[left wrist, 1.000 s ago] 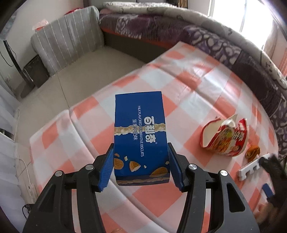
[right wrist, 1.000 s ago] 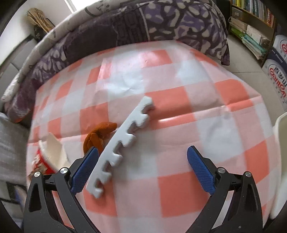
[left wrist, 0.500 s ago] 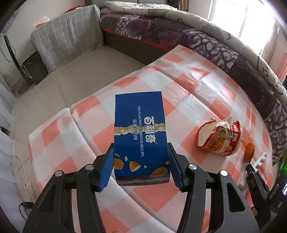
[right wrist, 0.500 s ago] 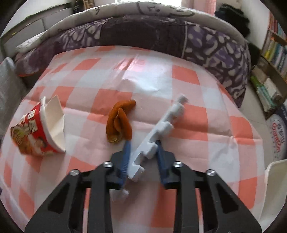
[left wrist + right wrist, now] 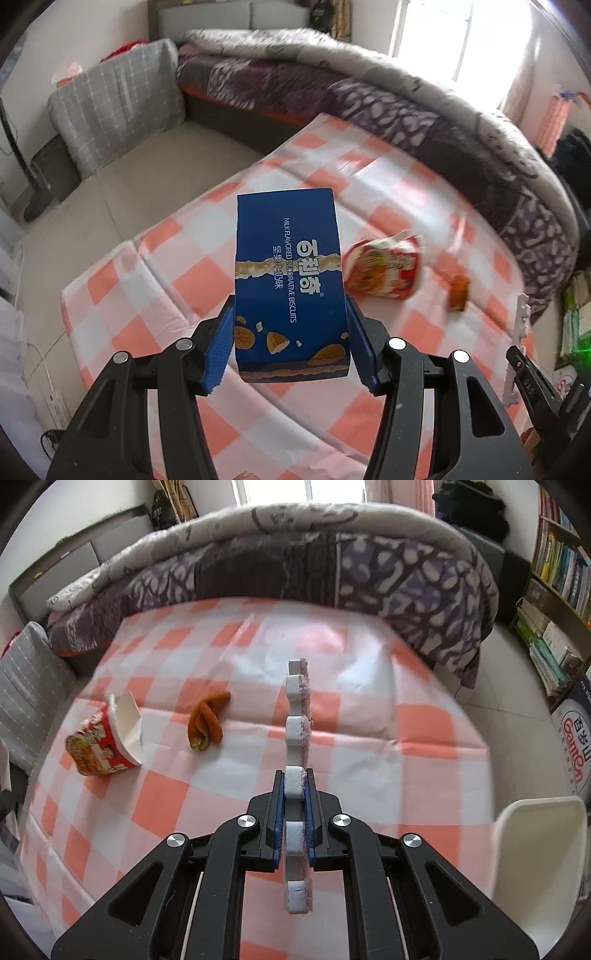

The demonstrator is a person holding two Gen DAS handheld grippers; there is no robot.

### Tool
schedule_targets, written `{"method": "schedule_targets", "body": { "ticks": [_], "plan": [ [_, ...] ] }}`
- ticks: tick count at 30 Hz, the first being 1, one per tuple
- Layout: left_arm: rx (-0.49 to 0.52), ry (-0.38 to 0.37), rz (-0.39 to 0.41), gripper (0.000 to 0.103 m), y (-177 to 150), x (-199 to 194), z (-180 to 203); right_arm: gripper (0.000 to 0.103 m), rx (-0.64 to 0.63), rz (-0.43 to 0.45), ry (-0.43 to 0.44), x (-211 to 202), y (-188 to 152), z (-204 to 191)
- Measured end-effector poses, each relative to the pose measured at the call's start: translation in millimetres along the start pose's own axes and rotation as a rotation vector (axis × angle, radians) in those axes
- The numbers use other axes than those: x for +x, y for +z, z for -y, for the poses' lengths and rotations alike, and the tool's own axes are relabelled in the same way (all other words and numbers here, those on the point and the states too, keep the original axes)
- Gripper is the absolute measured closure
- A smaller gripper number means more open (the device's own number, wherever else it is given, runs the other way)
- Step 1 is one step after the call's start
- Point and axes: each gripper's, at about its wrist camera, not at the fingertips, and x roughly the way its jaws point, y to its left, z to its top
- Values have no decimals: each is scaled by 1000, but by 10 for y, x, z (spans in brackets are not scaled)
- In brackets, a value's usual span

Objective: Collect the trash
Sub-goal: 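Grasp the white plastic strip with the right gripper while the left gripper holds the box, then carry the box and strip over the white bin and open both grippers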

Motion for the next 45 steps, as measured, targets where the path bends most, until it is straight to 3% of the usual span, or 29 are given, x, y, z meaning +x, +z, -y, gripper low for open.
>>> {"method": "schedule_targets", "body": {
  "ticks": [12,21,45],
  "plan": [
    [89,-96,90,48,-83,-478,537,94,-2,108,-29,-695,56,345],
    [163,-146,107,48,-304,-641,958,94,28,140,-83,-897,-43,741],
    [418,-262,95,48,-1010,-811,2206,94,221,69,-194,-1115,-134,2030]
  ]
}}
